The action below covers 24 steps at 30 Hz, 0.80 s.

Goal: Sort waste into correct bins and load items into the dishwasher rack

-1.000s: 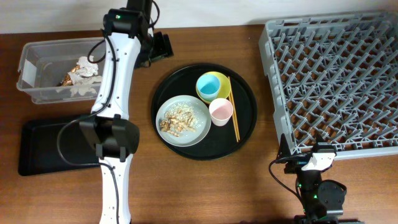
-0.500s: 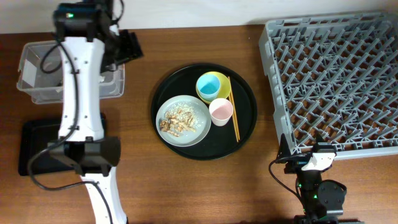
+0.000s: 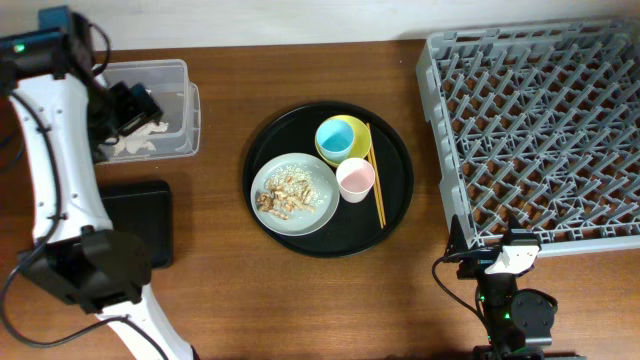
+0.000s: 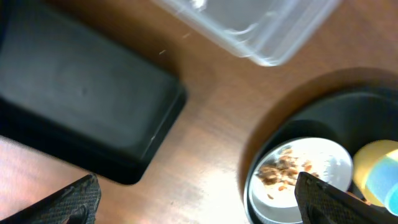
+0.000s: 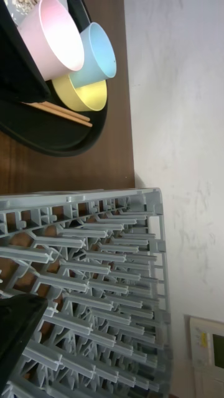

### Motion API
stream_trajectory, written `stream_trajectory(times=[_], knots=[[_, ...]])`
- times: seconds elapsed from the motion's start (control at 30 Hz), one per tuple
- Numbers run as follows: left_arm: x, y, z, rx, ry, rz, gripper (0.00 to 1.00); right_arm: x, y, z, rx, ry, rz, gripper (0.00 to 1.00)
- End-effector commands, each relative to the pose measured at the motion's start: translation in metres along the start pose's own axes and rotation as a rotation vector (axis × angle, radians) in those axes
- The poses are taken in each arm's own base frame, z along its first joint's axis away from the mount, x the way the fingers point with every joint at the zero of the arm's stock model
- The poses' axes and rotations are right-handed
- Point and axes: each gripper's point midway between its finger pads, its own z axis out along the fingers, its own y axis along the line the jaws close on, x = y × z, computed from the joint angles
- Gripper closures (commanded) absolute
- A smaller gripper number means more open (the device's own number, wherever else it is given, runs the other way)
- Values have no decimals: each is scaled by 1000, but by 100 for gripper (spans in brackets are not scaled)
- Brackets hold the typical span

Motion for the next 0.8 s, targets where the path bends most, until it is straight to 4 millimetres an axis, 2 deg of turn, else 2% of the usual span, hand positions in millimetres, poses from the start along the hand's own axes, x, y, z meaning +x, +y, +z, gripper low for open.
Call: stream_trajectory(times=[0.0, 0.3, 0.57, 0.6, 0.67, 0.7, 0.77], knots=[[3, 33, -1, -6, 29, -119, 1, 4, 0, 1, 3, 7, -8, 2], [-4, 70, 3, 76, 86, -269, 1, 4, 0, 1, 3, 7, -8, 1], [-5, 74, 3, 75, 85, -279, 1, 3, 1, 1, -4, 3, -7, 2], [-5, 74, 3, 75, 85, -279, 1, 2, 6, 0, -36, 1, -7, 2], [-5, 74, 3, 75, 84, -279, 1, 1, 34, -3, -198, 2, 25, 2], [-5, 74, 3, 75, 84, -279, 1, -1, 63, -11, -373, 18, 117, 2], [-5, 74, 3, 75, 84, -279, 1, 2, 105, -35, -643, 112, 282, 2]])
